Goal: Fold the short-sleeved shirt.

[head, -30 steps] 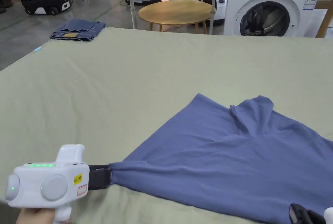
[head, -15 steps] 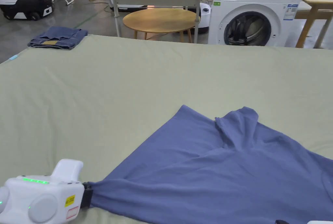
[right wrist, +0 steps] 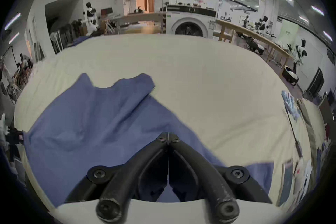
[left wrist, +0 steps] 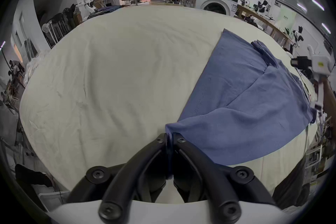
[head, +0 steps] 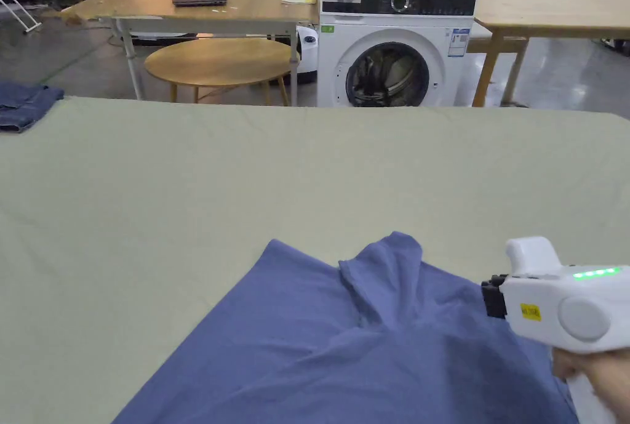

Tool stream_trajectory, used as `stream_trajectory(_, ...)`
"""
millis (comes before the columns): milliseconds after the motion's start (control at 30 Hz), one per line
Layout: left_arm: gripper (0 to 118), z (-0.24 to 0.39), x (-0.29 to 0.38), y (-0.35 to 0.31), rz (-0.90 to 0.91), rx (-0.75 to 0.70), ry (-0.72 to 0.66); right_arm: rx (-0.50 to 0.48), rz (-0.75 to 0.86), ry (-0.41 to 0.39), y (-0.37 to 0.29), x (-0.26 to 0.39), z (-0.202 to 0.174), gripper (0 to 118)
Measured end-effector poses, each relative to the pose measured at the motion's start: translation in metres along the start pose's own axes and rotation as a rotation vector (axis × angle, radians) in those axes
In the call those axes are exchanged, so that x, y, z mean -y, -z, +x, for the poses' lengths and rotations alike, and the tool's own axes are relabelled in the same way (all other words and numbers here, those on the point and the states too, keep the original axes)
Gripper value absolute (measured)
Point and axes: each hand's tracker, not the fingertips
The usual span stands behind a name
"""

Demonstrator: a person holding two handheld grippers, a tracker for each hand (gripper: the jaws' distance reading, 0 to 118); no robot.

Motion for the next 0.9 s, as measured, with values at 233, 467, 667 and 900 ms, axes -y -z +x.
stream_trajectory(233, 0, -0.008, -0.001, 0.009, -0.012, 0.003, -0.028, 0.002, -0.185, -0.150, 0.054, -0.025, -0.008, 118)
stream_trajectory(467, 0, -0.009, -0.001, 0.010, -0.018, 0.000, -0.035, 0.006, -0.216, -0.162, 0.063, -0.022, -0.003, 83)
stream_trajectory(667, 0, -0.010, -0.004, 0.007, -0.022, -0.006, -0.027, -0.029, -0.143, -0.156, 0.023, -0.020, -0.014, 0)
stream_trajectory(900, 0, -0.002, -0.044, -0.047, 0.128, 0.022, -0.014, -0.007, 0.107, -0.142, -0.100, -0.054, 0.003, 0)
